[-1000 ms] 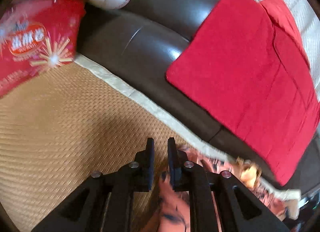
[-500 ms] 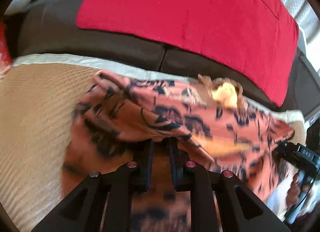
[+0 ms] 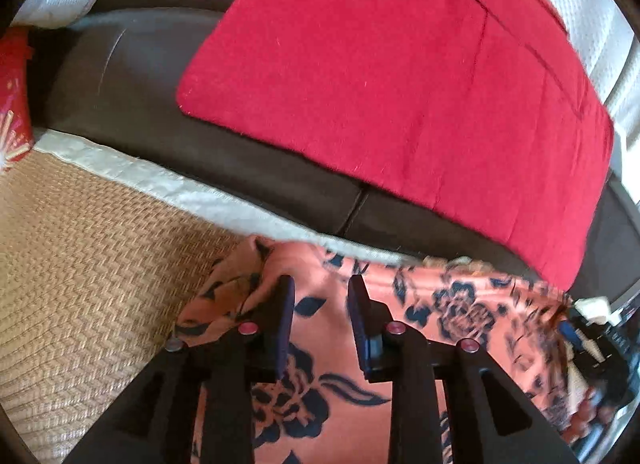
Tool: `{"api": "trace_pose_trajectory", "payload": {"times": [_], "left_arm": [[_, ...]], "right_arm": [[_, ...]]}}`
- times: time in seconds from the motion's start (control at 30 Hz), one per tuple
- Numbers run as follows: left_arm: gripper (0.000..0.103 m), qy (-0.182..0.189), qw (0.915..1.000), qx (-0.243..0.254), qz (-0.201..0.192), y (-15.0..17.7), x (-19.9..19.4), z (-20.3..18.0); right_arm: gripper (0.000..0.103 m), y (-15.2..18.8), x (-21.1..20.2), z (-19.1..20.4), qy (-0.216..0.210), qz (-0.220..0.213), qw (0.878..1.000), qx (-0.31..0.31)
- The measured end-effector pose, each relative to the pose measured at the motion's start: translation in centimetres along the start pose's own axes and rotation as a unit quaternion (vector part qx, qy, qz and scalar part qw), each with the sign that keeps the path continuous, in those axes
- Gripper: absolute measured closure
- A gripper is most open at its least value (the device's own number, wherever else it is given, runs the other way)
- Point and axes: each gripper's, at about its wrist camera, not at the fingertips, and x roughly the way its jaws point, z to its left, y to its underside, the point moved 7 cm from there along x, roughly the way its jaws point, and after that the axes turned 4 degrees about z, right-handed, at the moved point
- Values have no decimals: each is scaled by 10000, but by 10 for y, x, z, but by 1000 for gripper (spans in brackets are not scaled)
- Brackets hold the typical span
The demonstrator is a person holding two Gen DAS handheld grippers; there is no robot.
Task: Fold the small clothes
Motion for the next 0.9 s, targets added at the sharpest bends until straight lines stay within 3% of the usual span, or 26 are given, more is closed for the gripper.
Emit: {"api": "trace_pose_trajectory", "payload": {"times": [0.13,0.23,0.4,0.57,0.7,0.9], "left_arm": [[75,-621,9974,256,264,23,21,4],[75,-902,9932,719,182,35,25,2],[75,-1519,9741,1673,95,61,19,-11],[75,-1264,9772,1701,122,78,2,-3],[74,-1185,9738,1932,195,99,-17,2],[75,-925,9815,1643,336,112,-64,4]], "right_arm": [[66,14,-2,-26,610,521,9966,180],[71,32,0,-38,643,735,9952,15],[79,57,-12,-42,798,1137,9900,-227],[82,68,-31,-47,718,1360,9880,-123],[85,87,-58,-53,670,1452,9871,-91],[88,101,-96,-54,758,1188,9898,-217]]}}
